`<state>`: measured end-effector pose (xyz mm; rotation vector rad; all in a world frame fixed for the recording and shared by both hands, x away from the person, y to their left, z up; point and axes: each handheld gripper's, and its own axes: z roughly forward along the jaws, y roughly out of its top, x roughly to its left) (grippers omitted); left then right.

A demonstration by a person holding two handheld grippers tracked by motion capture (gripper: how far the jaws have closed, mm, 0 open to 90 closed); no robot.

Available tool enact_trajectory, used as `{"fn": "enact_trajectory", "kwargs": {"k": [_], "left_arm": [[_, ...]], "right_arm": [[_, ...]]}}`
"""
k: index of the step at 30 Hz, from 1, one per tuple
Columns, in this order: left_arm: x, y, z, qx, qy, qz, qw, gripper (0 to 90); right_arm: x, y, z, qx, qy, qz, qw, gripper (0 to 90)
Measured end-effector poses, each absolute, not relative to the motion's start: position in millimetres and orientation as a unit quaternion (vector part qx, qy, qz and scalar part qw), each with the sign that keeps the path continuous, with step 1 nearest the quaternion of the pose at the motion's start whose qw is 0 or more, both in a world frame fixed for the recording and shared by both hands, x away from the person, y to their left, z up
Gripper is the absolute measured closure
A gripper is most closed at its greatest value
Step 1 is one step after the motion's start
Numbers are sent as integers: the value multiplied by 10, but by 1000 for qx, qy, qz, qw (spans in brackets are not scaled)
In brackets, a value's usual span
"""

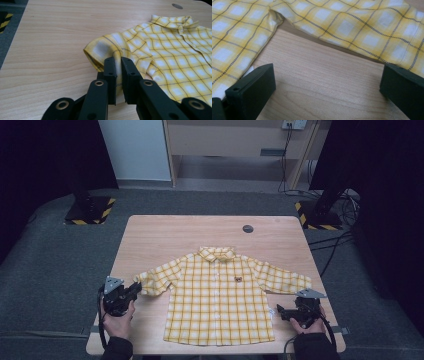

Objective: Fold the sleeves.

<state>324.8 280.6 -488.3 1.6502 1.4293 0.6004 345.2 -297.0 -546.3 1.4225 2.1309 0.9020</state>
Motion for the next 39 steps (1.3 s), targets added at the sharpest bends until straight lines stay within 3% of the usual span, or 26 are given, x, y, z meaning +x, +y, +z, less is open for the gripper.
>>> {"fn": "enact_trajectory", "kwargs": {"k": [39], "left_arm": [[3251,2332,-4754,696,511,210,459,801]], "right_arm": [[3452,-2970,-5464,512,767,325,211,2]]}}
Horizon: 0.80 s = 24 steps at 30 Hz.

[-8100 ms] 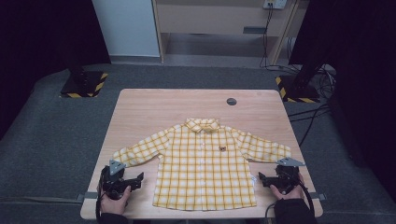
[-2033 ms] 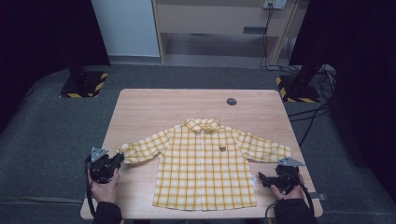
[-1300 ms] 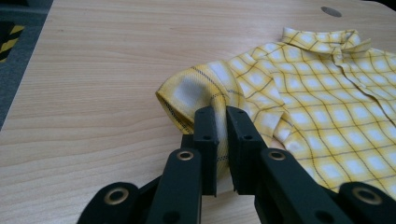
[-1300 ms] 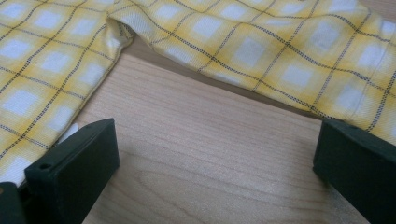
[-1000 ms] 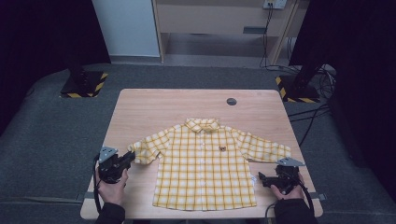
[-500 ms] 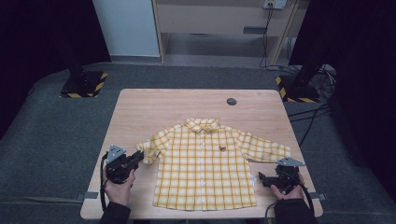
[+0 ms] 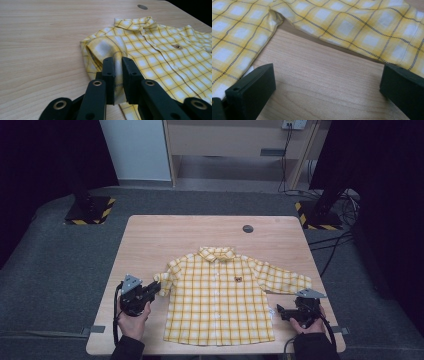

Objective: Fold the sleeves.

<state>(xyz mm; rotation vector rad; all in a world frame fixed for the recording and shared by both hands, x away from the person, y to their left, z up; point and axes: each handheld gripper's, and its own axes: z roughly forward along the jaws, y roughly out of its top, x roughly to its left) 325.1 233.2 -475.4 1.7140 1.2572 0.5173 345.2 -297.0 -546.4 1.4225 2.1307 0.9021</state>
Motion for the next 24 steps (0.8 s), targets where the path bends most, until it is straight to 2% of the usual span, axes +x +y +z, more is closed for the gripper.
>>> {"fn": "enact_trajectory", "kwargs": {"k": [24], "left_arm": [[3395,2009,-4693,712,489,197,465,799]], "right_arm": [[3453,-2967,-5463,513,766,324,212,2]]}}
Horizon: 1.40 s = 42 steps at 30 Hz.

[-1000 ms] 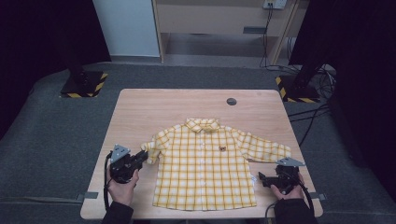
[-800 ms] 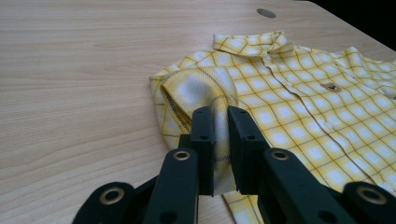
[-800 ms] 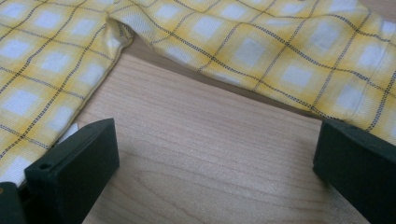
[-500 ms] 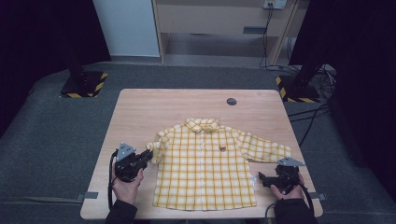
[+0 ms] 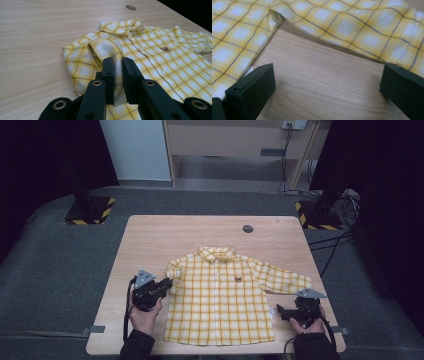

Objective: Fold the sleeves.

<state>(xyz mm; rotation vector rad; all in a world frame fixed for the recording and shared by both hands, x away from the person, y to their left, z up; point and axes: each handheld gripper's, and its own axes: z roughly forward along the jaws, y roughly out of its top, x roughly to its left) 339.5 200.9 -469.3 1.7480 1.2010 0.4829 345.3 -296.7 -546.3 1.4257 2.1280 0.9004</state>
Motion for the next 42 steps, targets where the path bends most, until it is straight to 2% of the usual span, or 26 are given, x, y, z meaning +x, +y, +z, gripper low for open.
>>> {"fn": "enact_trajectory", "kwargs": {"k": [12,22,42], "left_arm": [[3417,1869,-4740,726,477,191,458,791],[3507,1605,-4845,751,461,179,437,791],[3548,1415,-4922,763,447,166,437,776]], "right_arm": [[3453,-2967,-5463,513,766,324,212,2],[3453,-2967,-5464,513,766,324,212,2],[3453,-2967,-5463,513,766,324,212,2]]}}
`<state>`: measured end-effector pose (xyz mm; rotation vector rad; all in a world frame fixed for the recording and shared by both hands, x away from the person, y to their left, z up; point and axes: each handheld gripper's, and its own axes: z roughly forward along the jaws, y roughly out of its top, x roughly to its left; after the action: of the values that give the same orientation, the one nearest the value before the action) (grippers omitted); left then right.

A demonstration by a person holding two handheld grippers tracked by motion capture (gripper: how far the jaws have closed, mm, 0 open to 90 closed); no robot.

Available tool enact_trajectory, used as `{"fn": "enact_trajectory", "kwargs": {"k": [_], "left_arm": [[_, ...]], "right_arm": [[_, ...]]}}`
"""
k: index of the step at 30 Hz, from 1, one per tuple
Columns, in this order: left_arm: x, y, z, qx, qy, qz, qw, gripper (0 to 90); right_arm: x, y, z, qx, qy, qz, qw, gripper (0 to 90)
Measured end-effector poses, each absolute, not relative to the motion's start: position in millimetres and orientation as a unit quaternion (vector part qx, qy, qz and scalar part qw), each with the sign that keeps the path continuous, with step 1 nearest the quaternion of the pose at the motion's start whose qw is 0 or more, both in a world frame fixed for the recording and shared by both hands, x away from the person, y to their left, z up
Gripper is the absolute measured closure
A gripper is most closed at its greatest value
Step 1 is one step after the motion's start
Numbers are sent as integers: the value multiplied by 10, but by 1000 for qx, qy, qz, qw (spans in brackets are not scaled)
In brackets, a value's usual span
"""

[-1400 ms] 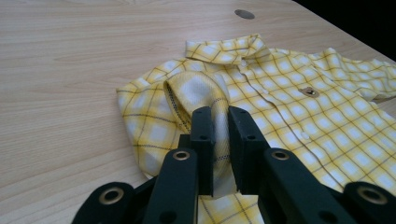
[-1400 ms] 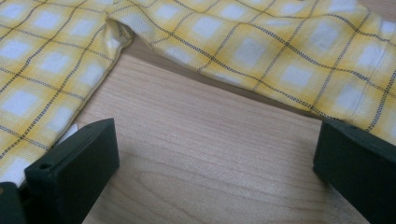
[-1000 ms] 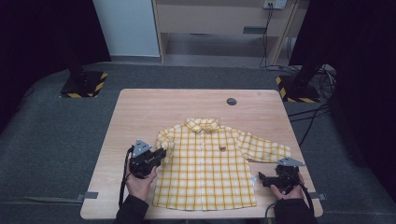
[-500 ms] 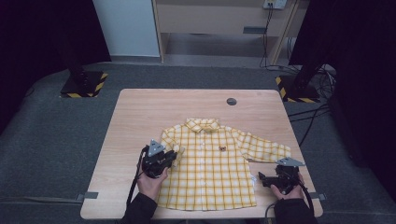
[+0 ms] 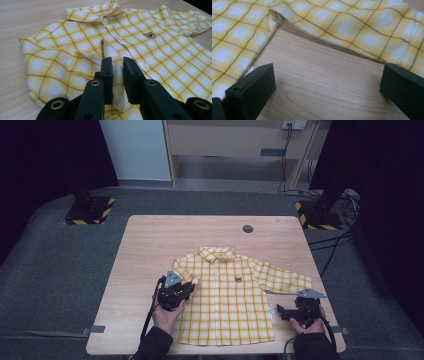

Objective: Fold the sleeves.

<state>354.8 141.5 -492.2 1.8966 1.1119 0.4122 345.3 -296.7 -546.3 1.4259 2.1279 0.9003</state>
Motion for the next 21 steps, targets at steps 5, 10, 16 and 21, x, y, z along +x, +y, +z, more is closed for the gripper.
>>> {"fn": "enact_trajectory", "kwargs": {"k": [5,10,16,21], "left_arm": [[3549,1371,-4938,766,443,160,438,770],[3535,1361,-4946,767,440,155,440,747],[3525,1354,-4936,766,433,145,453,687],[3512,1346,-4926,767,428,140,456,641]], "right_arm": [[3453,-2967,-5463,513,766,324,212,3],[3453,-2967,-5463,513,766,324,212,2],[3453,-2967,-5463,513,766,324,212,2],[3453,-2967,-5463,513,766,324,212,2]]}}
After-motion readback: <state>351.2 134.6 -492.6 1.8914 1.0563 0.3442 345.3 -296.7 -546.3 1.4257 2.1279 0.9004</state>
